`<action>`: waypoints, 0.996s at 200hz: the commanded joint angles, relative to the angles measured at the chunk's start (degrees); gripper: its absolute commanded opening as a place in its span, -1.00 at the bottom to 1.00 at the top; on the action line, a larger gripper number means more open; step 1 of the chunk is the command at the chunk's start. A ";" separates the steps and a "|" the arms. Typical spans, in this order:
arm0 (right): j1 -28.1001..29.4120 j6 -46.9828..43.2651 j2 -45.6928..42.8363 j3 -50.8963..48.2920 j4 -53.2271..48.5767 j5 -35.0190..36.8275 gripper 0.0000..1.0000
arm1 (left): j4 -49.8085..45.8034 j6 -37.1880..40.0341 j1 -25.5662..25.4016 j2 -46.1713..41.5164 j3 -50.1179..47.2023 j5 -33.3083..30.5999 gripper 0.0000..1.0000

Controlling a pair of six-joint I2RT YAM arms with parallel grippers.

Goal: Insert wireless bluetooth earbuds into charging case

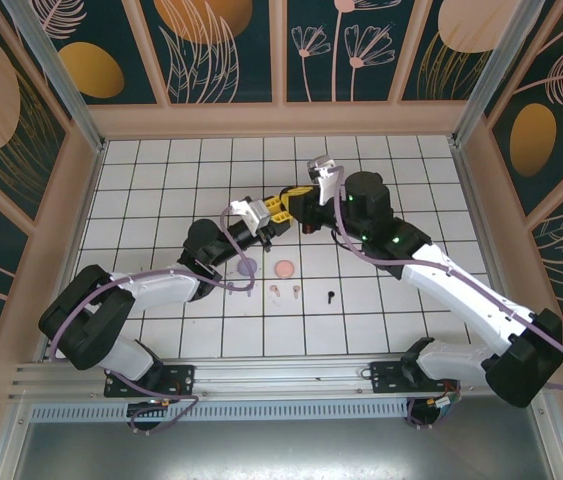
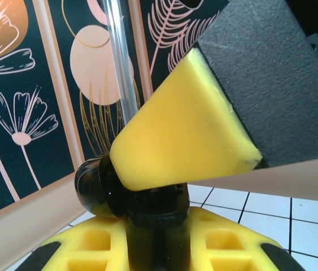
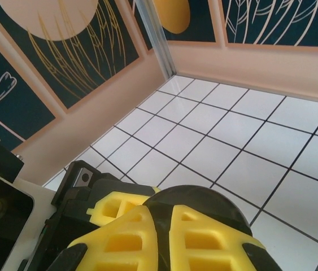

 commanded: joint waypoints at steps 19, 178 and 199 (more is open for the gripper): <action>2.78 -1.59 2.82 1.65 -6.92 -0.98 -0.72 | 3.37 0.69 -0.59 -1.64 2.49 0.78 -1.00; -2.03 11.38 -8.31 13.34 -14.06 11.13 0.51 | 9.97 -2.09 -0.59 1.69 -0.67 -2.82 -1.00; -3.38 14.44 -10.53 11.57 -18.33 14.06 0.51 | 10.53 -2.07 -0.61 1.79 -0.76 -3.09 -1.00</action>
